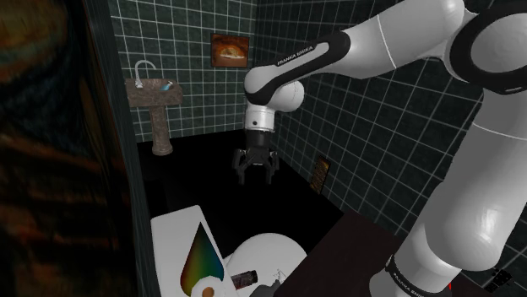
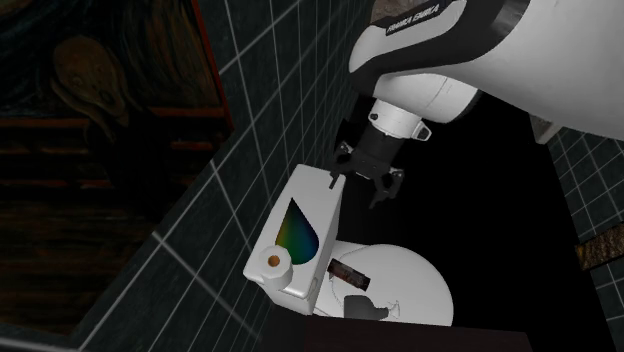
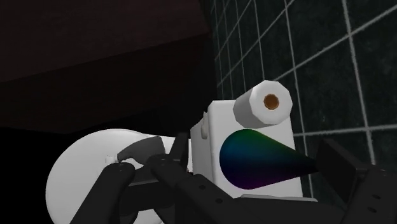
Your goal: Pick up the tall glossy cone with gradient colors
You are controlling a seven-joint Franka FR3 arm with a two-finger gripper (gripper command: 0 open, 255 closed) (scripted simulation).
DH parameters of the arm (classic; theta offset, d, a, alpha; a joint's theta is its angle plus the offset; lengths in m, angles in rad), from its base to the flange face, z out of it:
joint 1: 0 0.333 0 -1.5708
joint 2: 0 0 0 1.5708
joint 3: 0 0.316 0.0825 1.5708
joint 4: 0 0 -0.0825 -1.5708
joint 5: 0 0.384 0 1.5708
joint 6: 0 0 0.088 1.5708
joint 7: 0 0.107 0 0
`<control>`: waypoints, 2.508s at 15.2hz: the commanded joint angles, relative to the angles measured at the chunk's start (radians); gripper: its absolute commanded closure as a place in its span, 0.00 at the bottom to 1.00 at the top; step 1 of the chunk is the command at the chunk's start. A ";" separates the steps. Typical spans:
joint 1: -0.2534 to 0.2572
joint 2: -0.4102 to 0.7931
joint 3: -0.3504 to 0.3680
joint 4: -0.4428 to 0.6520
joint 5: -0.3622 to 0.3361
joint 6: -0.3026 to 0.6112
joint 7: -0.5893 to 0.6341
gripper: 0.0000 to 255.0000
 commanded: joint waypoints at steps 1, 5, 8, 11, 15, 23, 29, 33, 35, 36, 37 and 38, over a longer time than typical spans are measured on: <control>0.003 0.082 0.004 0.044 0.038 0.005 0.019 0.00; 0.007 0.251 0.014 0.138 0.113 0.016 0.050 0.00; 0.009 0.377 0.025 0.216 0.167 0.019 0.075 0.00; 0.010 0.504 0.038 0.301 0.220 0.017 0.101 0.00; 0.013 0.675 0.058 0.428 0.286 0.010 0.140 0.00; 0.021 0.877 0.077 0.580 0.338 0.015 0.166 0.00; 0.024 0.919 0.075 0.604 0.336 0.027 0.153 1.00; 0.023 0.918 0.074 0.604 0.335 0.026 0.153 1.00; 0.024 0.918 0.075 0.602 0.336 0.027 0.153 1.00; 0.024 0.918 0.075 0.602 0.336 0.027 0.153 1.00; 0.023 0.919 0.075 0.603 0.335 0.027 0.153 1.00; 0.025 0.921 0.075 0.607 0.335 0.027 0.154 1.00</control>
